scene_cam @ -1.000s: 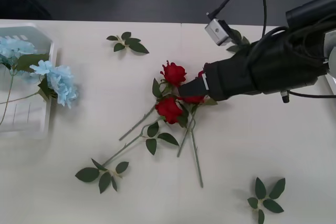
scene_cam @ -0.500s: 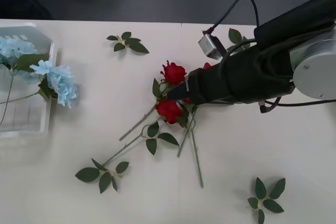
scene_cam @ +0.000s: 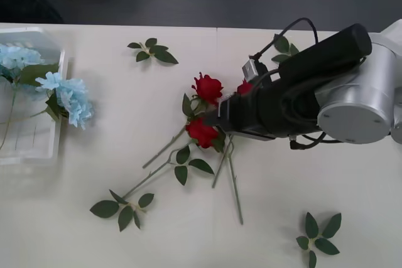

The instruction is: Put the red flowers into the right box and the blue flowers into the left box

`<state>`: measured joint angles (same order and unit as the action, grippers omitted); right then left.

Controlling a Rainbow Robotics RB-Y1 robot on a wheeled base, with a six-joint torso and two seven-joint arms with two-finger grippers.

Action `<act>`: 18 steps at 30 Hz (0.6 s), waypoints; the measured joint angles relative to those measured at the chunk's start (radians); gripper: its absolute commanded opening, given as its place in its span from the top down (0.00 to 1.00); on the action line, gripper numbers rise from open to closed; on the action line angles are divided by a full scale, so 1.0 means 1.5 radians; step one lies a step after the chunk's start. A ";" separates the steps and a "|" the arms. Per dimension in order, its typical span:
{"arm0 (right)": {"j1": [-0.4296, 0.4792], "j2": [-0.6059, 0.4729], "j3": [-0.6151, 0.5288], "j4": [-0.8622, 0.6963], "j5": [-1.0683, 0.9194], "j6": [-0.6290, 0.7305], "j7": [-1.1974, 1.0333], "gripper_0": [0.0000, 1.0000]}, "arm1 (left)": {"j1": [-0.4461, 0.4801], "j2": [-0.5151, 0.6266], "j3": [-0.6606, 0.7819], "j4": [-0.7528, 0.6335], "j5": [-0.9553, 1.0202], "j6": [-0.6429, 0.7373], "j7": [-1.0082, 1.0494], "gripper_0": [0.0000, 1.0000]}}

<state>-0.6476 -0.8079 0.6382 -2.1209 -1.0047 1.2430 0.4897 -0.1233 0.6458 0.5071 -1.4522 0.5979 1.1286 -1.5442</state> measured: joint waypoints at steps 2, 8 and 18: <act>0.000 0.000 0.007 0.005 0.006 0.000 -0.017 0.00 | 0.000 0.000 0.000 0.000 -0.002 0.000 0.000 0.97; 0.000 0.012 0.011 0.045 0.038 -0.001 -0.019 0.00 | 0.000 0.000 0.000 0.001 -0.002 0.000 0.000 0.39; 0.000 0.045 0.030 0.104 0.098 -0.002 -0.019 0.00 | 0.000 0.000 -0.031 0.001 0.015 -0.012 0.000 0.00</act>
<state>-0.6479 -0.7411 0.6837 -1.9647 -0.8577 1.2403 0.4614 -0.1234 0.6458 0.4604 -1.4509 0.6207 1.1102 -1.5442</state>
